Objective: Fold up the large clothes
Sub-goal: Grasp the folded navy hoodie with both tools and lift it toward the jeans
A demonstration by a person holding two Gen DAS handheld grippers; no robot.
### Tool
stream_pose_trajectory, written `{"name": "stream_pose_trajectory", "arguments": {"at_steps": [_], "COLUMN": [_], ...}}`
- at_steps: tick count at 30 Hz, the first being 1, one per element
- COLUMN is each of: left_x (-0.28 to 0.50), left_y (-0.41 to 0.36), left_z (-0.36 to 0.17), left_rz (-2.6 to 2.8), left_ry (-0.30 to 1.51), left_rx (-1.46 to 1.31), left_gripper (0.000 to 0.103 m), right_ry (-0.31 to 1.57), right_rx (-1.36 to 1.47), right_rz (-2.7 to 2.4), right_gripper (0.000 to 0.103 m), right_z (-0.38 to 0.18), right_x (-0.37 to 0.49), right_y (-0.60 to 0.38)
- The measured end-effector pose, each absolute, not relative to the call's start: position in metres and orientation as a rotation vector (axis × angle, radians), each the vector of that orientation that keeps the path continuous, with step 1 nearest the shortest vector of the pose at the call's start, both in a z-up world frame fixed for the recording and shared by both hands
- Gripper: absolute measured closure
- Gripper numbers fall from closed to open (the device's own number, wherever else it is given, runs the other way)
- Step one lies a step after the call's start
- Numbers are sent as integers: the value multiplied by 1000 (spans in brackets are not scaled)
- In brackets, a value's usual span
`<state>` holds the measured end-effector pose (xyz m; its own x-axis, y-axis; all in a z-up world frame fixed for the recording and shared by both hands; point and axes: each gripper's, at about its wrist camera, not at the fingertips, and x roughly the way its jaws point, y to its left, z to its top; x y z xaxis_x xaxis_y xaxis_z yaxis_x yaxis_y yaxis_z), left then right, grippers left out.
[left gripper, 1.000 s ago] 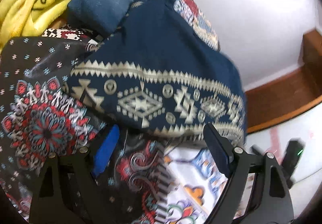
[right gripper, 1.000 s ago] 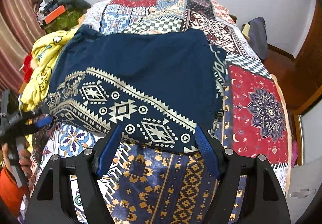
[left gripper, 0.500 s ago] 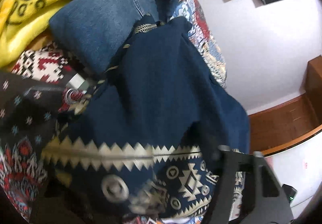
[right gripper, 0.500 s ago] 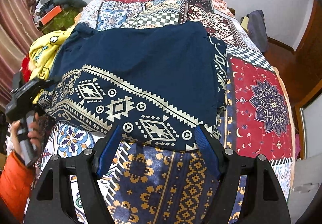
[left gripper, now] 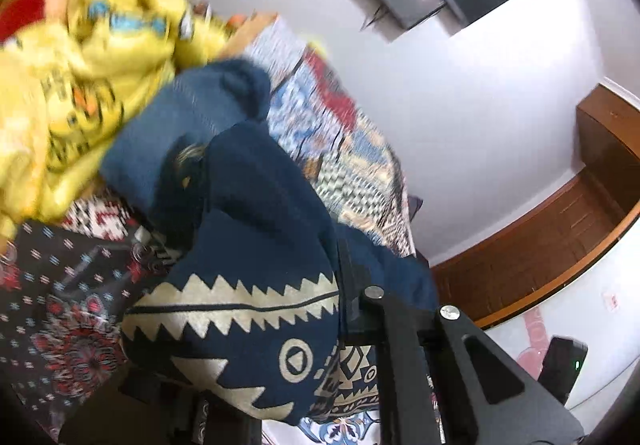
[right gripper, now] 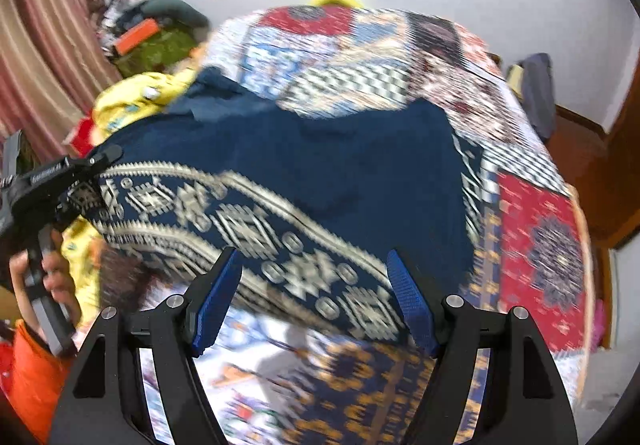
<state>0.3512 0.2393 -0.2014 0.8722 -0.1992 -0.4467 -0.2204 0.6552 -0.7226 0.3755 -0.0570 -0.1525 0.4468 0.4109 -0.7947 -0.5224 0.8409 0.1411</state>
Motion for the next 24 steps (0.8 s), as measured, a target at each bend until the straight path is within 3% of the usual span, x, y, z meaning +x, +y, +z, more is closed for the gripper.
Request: {"name": "stream_pose_trajectory", "arguments": {"at_steps": [7,13,24], "left_x": [317,309,344], "left_y": [237,223,170], "left_z": [-161,-160,-146], "left_rz": [117,125,9], "left_ry": [465,493,525], "left_rx": [-664,-516,-409], "left_gripper": [92,92,92], "right_ry": [972,1057,1234], "right_rx": [-168,-241,-117], "right_rz": [720,783,797], "right_gripper": [31,31,30], "right_z": [-162,-197,-219], "right_x": [377,379,388], "right_y": [13,51,26]}}
